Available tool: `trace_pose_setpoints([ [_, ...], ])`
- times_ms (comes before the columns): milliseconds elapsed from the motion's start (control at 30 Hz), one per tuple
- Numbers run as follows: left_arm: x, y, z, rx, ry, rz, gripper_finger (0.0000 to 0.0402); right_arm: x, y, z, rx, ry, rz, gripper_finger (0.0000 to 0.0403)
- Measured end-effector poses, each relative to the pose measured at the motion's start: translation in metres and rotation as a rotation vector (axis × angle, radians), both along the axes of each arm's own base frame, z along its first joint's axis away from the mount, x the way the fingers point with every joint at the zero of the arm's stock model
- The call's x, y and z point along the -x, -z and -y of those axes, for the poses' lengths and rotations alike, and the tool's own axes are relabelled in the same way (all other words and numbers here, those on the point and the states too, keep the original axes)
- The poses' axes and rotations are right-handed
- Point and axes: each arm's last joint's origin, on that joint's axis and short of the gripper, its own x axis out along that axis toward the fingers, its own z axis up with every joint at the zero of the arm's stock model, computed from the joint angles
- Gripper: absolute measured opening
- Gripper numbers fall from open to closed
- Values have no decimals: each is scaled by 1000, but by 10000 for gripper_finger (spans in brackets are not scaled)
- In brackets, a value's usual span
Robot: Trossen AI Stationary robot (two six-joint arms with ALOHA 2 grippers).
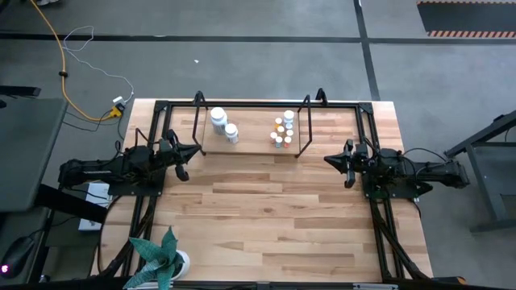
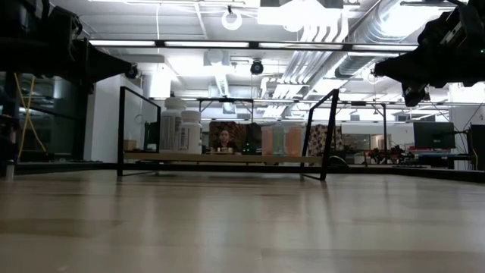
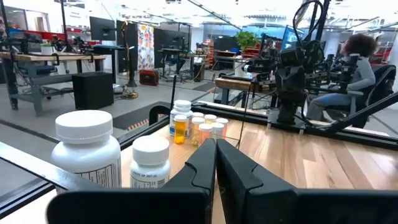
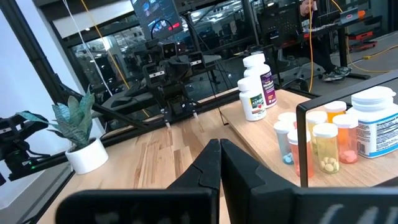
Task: Pick and place medicine bottles onto shelf by color
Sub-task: Return to Home Position
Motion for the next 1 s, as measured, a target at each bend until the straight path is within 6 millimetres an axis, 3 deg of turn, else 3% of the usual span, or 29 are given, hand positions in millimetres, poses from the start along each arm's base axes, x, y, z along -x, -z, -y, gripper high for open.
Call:
trace_pose_setpoints([
  [1000,0,-1,4,-2,40,10,3,0,0,0,0,0,0,0],
])
